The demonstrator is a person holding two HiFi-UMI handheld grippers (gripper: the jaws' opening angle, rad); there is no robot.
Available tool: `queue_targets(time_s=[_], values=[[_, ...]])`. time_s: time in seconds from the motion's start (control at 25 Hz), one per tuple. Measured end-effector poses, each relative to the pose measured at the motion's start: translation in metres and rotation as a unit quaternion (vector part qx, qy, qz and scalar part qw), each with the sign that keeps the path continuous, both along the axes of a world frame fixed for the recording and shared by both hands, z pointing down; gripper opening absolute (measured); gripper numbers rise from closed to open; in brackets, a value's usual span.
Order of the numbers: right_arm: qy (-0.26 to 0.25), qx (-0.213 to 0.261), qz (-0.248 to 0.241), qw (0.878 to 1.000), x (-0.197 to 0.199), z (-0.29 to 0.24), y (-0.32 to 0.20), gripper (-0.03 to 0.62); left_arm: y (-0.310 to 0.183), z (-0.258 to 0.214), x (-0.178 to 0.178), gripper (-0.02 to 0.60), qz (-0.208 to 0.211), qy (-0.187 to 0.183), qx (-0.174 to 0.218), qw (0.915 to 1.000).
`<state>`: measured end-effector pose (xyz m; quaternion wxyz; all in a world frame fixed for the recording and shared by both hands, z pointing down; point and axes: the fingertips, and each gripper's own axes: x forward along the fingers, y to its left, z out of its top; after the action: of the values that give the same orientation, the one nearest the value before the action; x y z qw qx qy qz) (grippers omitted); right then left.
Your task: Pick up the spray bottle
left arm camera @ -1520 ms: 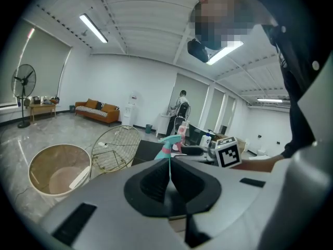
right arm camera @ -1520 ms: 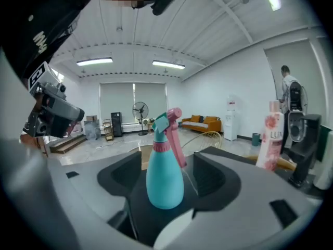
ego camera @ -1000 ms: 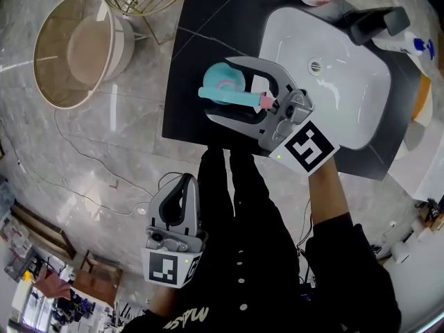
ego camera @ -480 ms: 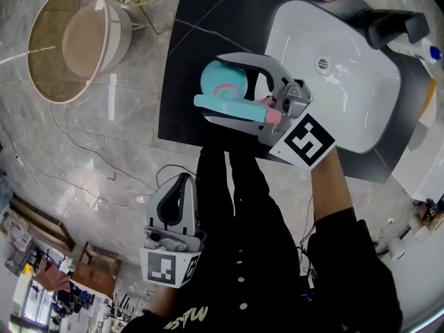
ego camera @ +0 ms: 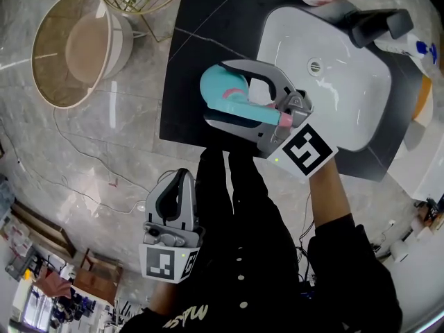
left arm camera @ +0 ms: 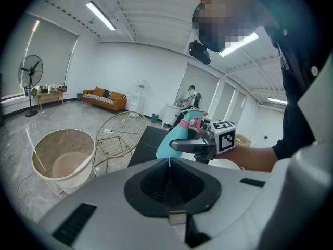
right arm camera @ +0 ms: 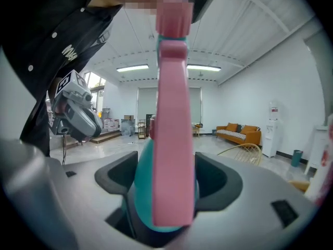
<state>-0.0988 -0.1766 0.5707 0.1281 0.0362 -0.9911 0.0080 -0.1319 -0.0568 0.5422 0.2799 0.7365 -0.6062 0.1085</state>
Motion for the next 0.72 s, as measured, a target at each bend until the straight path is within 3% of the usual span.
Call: queue_targets(time_s=[0.24,0.52,0.72], values=[[-0.010,-0.020,0.096,0.995,0.021,-0.067,-0.009,0.328,-0.015,-0.049,-0.006,0.017,-0.002,-0.012,0.033,0.9994],[-0.054,0.000,0.217,0.975,0.060,-0.184,-0.019,0.328,-0.048,-0.131,-0.013,0.017,0.001,-0.029,0.113,0.9932],[-0.071,0.016,0.271,0.960,0.087,-0.247,-0.011,0.328,-0.056,-0.179,-0.011,0.017,0.014,-0.031,0.155,0.9874]])
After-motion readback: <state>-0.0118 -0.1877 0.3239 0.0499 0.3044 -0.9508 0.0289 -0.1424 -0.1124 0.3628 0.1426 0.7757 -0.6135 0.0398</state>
